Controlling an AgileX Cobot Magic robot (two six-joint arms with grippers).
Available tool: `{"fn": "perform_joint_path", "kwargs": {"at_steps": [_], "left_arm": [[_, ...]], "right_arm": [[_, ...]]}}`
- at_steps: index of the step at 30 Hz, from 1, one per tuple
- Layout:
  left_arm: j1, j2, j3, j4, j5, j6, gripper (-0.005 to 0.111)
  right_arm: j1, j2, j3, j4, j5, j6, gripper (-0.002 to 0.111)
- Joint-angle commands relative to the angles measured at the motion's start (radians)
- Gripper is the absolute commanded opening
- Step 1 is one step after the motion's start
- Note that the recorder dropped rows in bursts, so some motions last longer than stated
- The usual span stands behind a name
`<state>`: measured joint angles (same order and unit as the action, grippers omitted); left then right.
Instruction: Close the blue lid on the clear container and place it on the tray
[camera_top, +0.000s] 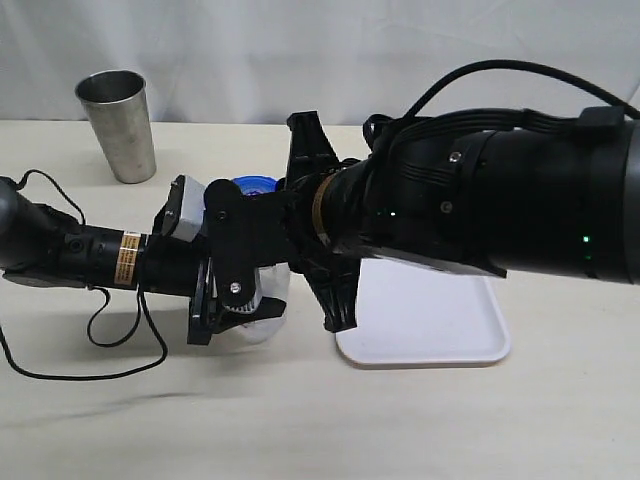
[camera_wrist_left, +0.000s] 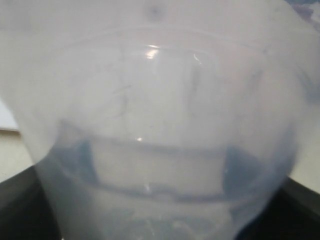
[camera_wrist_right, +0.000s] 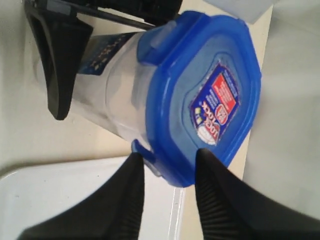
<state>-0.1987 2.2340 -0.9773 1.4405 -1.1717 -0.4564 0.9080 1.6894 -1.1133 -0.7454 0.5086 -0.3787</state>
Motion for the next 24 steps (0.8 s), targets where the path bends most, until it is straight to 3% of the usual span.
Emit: {"fn": "perform_joint_path", "kwargs": {"at_steps": [1,9,13,18,24], "left_arm": [[-0.024,-0.009,-0.002,0.036,-0.049,0.122,0.0],[-0.016,-0.009,-0.002,0.062,-0.049,0.366,0.0],[-0.018,-0.011,-0.002,0.055,-0.049,0.356,0.0],[-0.021,-0.064,-0.002,0.096,-0.011,0.285,0.0],[-0.046,-0.156,-0.002,0.182,0.143,0.189,0.0]], "right_arm": [[0.001,-0.019,0.023,0.102,-0.035,0.075,0.025],[0.001,-0.178,0.023,0.174,-0.032,0.111,0.025],[-0.004,-0.253,0.023,0.302,-0.105,0.137,0.025],[-0.015,-0.307,0.013,0.341,-0.166,0.333,0.025],[-0.027,-0.275,-0.126,0.415,0.085,0.386,0.025]]}}
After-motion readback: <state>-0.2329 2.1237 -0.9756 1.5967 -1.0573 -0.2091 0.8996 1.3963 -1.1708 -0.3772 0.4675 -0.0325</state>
